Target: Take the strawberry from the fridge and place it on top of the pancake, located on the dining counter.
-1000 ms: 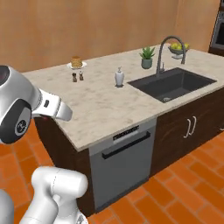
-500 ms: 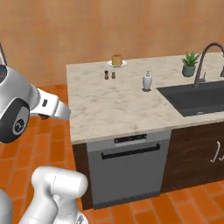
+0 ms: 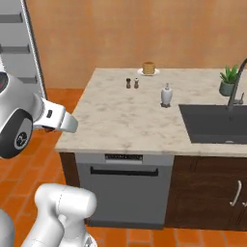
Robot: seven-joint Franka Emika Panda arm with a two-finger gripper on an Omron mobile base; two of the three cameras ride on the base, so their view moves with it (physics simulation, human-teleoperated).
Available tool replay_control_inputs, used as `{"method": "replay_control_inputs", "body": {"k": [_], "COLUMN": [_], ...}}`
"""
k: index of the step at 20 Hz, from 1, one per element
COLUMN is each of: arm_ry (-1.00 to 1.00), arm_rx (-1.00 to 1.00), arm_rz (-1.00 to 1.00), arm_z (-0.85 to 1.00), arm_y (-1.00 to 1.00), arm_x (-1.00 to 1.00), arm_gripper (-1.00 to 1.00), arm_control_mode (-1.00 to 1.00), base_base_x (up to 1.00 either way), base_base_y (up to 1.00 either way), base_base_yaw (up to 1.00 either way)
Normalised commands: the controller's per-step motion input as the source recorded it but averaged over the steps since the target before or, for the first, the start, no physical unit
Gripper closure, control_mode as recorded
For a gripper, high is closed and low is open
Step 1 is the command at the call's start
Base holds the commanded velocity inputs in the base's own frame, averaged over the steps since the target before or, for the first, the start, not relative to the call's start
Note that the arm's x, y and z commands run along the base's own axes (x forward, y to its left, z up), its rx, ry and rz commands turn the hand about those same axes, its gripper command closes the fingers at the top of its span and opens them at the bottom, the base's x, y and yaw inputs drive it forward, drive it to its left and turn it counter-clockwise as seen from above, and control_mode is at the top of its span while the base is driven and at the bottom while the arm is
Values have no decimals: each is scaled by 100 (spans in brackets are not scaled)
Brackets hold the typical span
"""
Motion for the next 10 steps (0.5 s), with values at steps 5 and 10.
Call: {"method": "replay_control_inputs", "body": {"k": [5,10], "arm_ry": [0,0], "arm_rx": [0,0], "arm_rz": [0,0], "arm_z": [0,0], "arm_y": [0,0], "arm_x": [0,0], "arm_gripper": [100,100], "arm_control_mode": [100,100], "base_base_x": [0,-33], "base_base_y": [-100,-100], "base_base_yaw": [45,36]}}
